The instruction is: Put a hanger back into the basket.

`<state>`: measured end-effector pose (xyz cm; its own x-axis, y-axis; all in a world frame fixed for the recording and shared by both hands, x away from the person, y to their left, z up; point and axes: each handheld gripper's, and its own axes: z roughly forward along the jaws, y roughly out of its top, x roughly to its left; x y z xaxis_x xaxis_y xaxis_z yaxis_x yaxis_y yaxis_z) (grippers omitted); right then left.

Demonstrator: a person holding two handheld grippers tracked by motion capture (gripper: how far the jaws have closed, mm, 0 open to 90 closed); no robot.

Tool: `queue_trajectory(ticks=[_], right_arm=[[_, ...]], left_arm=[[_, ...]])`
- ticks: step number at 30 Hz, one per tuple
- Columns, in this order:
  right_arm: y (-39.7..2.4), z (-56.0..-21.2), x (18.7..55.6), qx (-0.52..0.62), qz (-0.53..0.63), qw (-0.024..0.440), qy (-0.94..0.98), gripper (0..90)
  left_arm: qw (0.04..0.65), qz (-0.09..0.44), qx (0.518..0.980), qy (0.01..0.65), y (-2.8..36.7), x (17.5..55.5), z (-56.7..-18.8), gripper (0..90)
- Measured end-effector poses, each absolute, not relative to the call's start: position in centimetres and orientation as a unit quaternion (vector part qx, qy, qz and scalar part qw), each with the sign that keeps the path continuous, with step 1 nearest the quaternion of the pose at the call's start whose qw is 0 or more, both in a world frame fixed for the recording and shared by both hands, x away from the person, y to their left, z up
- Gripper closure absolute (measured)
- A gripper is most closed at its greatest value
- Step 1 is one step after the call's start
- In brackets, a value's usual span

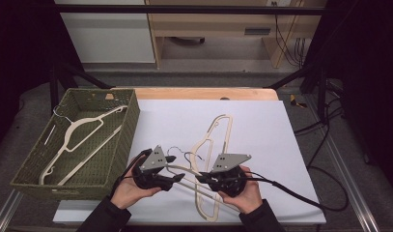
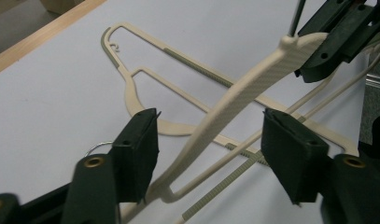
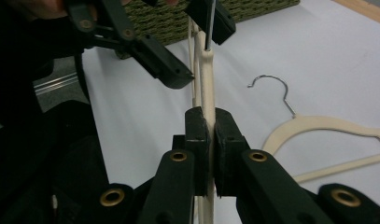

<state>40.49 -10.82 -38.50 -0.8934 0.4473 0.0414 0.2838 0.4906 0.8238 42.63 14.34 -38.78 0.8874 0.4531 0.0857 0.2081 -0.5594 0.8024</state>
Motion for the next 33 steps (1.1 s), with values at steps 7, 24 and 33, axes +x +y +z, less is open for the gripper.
queue_trajectory(ticks=[7, 24, 33], right_arm=[[-10.5, -38.8, 40.6, 0.203, 0.457, 0.071, 0.863, 86.8], [-11.2, -38.5, 40.7, 0.223, 0.464, 0.116, 0.849, 71.5], [-11.6, -38.2, 40.7, 0.23, 0.475, 0.155, 0.835, 53.9]], left_arm=[[0.414, 0.124, 0.885, 0.173, 14.3, 42.7, -38.9, 60.7], [0.387, 0.115, 0.902, 0.152, 13.7, 41.7, -38.5, 78.5], [0.401, 0.083, 0.899, 0.156, 13.2, 41.1, -38.1, 85.7]])
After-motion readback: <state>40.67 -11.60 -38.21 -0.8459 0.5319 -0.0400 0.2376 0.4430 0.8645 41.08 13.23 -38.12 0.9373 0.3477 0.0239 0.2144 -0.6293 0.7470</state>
